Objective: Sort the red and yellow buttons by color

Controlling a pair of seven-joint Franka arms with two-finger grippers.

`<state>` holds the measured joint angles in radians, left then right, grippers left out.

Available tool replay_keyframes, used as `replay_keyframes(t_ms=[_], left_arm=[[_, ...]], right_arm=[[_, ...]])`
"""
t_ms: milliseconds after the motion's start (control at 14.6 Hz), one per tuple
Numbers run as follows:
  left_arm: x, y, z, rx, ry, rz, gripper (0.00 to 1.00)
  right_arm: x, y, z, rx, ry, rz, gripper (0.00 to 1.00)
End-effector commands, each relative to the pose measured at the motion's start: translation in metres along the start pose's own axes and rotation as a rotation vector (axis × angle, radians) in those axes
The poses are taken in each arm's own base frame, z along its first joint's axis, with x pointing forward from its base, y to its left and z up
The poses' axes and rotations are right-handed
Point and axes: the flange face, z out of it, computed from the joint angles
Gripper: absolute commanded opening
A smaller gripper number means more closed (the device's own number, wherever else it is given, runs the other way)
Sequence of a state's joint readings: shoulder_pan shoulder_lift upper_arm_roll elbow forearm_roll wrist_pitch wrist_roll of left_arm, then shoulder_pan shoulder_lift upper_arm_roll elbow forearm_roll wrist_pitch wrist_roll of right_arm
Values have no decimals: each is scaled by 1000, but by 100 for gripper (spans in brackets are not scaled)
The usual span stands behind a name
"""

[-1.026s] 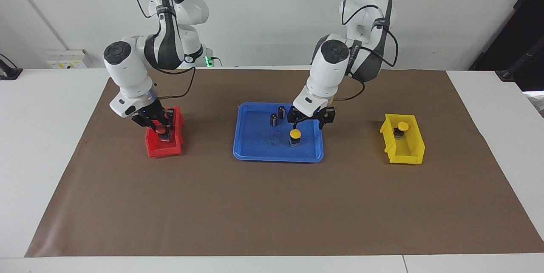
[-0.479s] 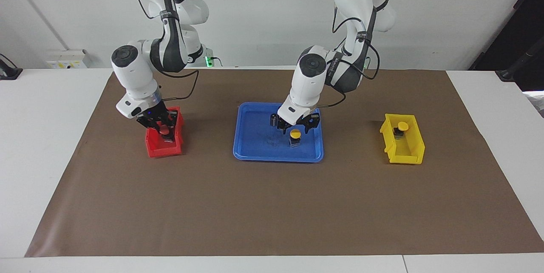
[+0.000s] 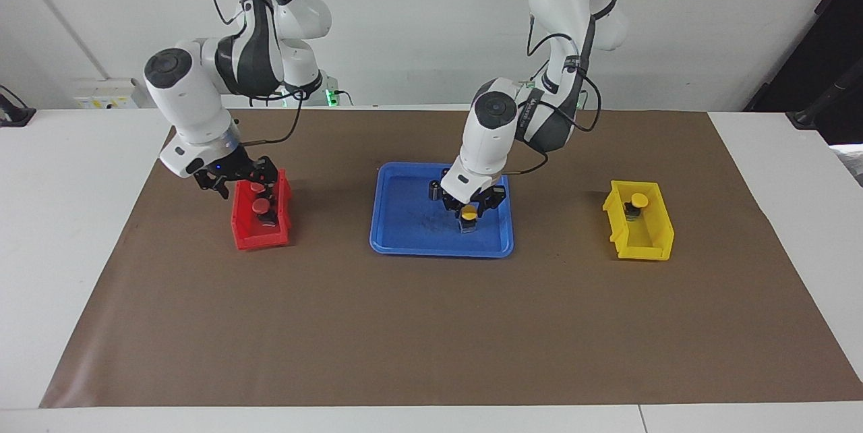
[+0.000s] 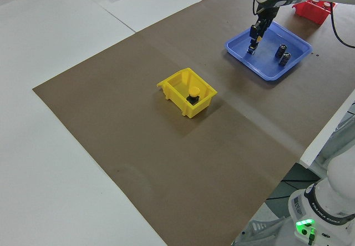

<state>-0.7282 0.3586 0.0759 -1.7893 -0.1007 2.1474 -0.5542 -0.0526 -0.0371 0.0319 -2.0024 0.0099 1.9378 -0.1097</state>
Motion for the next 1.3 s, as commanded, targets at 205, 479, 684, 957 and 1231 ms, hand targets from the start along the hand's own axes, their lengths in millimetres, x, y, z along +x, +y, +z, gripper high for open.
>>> replay_keyframes(t_ms=[205, 479, 684, 957, 1231], left_arm=[[6, -7, -17, 3, -7, -25, 2], [20, -58, -100, 9, -20, -93, 2], [48, -153, -141, 12, -45, -60, 1], [79, -271, -153, 69, -43, 17, 2], [80, -352, -127, 56, 16, 85, 2]], right_arm=[[-2, 7, -132, 15, -14, 32, 100], [2, 30, -176, -5, -27, 67, 100], [3, 39, -165, -9, -50, 82, 100], [3, 37, -164, -11, -52, 84, 100], [2, 37, -165, -13, -52, 84, 100]])
